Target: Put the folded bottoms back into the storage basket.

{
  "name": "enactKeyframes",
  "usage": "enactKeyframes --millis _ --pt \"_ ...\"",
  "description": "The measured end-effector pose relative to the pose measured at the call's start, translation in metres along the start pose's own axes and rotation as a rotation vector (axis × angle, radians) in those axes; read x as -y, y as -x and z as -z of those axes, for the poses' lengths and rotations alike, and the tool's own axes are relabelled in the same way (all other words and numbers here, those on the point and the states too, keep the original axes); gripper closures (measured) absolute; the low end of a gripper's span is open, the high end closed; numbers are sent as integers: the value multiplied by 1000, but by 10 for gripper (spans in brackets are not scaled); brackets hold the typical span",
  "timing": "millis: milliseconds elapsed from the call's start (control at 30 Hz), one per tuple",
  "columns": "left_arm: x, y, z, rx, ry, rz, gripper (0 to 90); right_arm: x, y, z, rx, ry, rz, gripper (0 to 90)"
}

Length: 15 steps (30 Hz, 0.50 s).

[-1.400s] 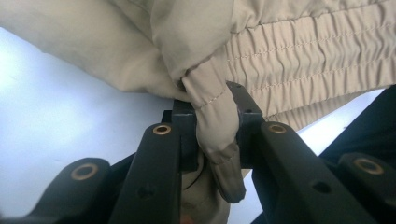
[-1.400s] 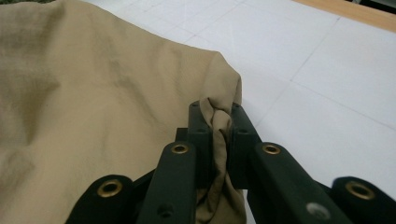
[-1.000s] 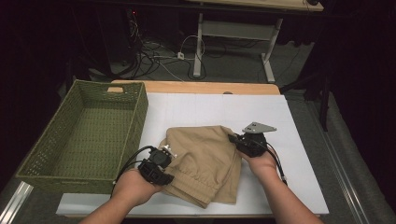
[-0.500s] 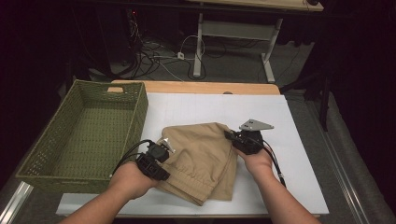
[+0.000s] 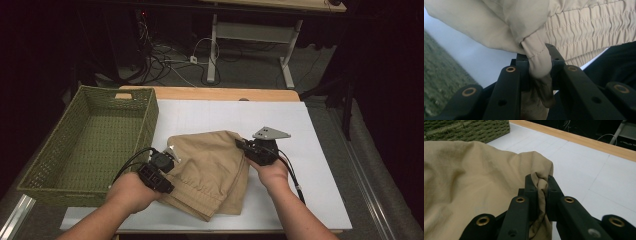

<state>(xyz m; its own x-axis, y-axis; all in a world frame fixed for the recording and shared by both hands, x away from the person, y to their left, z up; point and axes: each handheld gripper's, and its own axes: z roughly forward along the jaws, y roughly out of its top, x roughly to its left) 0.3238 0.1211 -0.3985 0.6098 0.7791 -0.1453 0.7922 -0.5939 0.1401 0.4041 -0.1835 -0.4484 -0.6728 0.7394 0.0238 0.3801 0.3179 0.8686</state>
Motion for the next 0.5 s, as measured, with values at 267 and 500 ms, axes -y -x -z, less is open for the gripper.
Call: enactKeyframes --millis 267,500 --pt "10 -6 14 -12 7 15 750 -14 -11 -2 -9 12 23 845" --pt "21 -12 32 -28 25 1 750 -29 -21 0 -28 30 31 844"
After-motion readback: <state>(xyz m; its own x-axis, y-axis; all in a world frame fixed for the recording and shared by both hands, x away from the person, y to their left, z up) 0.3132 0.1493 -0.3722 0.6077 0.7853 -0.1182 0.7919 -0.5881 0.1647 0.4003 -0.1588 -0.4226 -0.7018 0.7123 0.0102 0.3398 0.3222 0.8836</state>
